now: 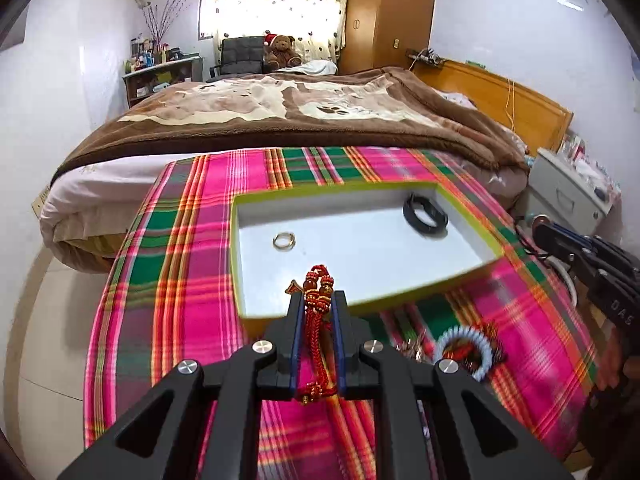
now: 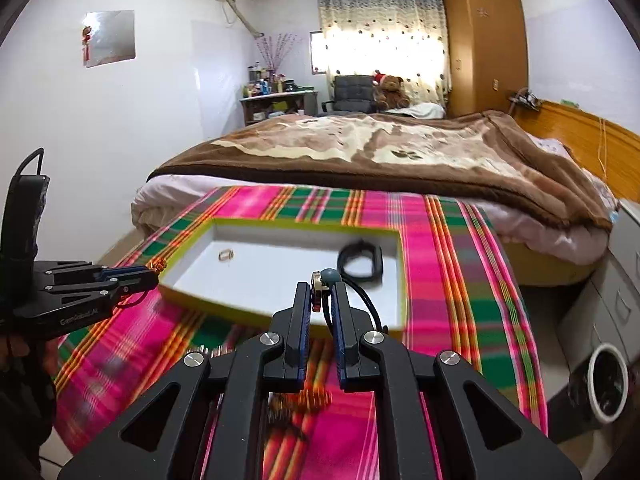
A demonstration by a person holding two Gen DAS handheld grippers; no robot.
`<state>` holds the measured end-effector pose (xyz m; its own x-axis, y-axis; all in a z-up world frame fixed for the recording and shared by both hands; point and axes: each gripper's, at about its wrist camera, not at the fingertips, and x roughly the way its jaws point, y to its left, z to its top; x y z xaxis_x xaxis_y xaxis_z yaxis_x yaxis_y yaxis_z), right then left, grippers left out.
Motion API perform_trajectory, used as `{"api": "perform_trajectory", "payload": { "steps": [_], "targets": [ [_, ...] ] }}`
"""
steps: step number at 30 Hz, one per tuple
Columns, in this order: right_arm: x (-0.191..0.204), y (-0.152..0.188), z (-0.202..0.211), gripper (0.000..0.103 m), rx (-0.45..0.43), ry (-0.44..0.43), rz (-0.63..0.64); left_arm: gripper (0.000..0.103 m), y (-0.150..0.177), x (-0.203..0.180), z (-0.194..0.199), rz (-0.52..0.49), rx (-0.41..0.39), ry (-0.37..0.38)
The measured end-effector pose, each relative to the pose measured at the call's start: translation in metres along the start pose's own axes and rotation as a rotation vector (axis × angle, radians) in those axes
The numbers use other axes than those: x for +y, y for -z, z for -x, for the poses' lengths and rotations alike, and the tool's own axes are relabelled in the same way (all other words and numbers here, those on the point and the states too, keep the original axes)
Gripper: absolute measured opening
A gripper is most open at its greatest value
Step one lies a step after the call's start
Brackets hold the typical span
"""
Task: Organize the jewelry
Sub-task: 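Place the black cord and red keychain into the tray, opening both grippers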
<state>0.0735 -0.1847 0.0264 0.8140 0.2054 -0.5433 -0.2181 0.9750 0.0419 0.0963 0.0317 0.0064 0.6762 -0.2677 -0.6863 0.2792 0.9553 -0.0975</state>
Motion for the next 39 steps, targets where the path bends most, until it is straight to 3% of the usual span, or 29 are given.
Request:
{"api": "perform_trajectory", "payload": {
  "steps": [8,23,39],
  "targets": [
    [0.0,-0.027,-0.051,0.011,0.053,-0.07,0.02,0.014,-0.017,0.01,-0.024,0.036,0.008,-0.008],
    [0.007,-0.042,-0.151,0.011,0.24,-0.076,0.087,0.014,-0.022,0.024,-0.069,0.075,0.085,-0.024],
    [0.019,-0.033,-0.187,0.011,0.352,-0.104,0.096,0.014,-0.021,0.028,-0.089,0.091,0.131,-0.012]
  ]
}}
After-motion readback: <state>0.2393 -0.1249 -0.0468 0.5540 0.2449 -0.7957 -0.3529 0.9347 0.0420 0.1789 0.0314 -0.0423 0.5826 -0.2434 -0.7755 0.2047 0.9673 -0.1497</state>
